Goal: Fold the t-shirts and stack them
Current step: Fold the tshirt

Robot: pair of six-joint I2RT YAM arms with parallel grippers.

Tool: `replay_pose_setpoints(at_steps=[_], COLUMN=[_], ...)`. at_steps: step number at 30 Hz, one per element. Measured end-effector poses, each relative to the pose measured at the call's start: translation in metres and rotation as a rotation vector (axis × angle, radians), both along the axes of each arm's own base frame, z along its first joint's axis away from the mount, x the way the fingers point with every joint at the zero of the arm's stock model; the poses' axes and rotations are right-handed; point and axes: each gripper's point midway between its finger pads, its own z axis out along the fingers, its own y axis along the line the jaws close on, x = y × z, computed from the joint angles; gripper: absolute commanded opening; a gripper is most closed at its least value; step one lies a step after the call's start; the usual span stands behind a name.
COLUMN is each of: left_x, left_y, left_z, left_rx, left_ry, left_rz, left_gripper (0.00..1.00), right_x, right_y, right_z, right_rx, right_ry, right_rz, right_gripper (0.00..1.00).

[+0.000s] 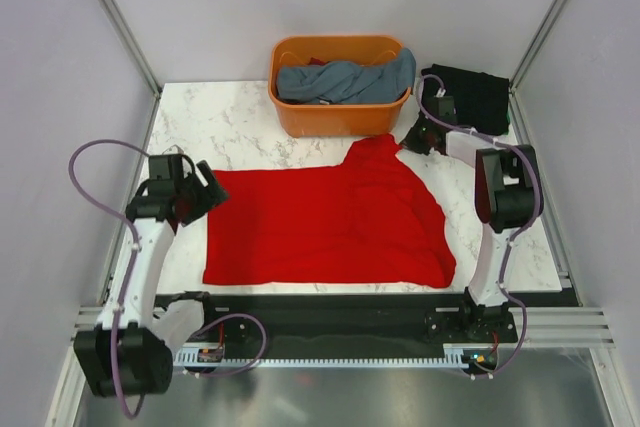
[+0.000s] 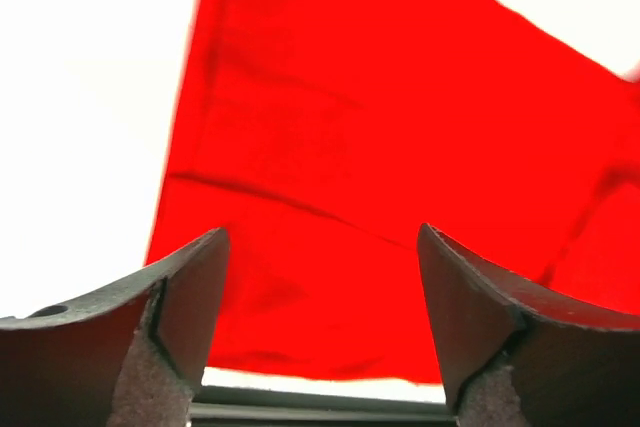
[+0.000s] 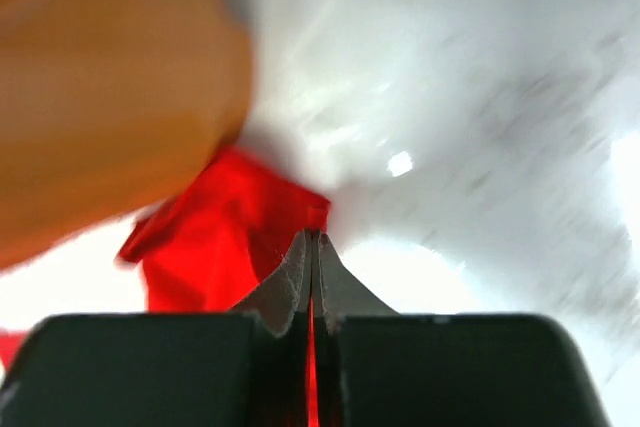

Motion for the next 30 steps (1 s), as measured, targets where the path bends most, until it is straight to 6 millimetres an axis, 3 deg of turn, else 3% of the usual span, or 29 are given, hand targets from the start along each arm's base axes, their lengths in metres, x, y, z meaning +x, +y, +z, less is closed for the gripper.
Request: replay_pose_setpoints(at_steps=[2,7,11,15,19,25,28,30], left_x=[0.017,0.063,0.098,0.13,0.15,0.168,0.171,0.172], left_y=[0.01,0.033,0.047,0.054,0.057,0.06,0.059,0.059], left_z=[-0.013,-0.043,-0.061,-0.076,-0.089,-0.11,-0.119,-0.123], left_rx=[0.024,0.039,0.043,0.047,0.049,0.05,0.045,0.043], left_ry=[0.068,0.176,0.218,0.232,0.247,0.28,0.297,0.307], left_rz=[0.035,0.099,0.128,0.135,0.132,0.123,0.116,0.114], left_gripper=[0.78,0.73,0.67,0.6,0.58,0.54,0.47,0.36], right_x=[-0.01,-0.038,-0.062,-0.078,-0.097,-0.113,-0.117,-0.118], right_y=[0.015,0.063,0.084,0.086,0.086,0.084,0.084,0.083], right_z=[0.019,0.088,0.121,0.125,0.12,0.127,0.131,0.133], right_rx=[-0.004,0.01,0.025,0.02,0.019,0.026,0.028,0.027], right_ry=[-0.024,-0.16,-0.229,-0.233,-0.209,-0.219,-0.23,-0.235], right_rz=[0.041,0.17,0.241,0.266,0.285,0.3,0.302,0.303], right_gripper=[0.0,0.0,0.0,0.0,0.0,0.0,0.0,0.0])
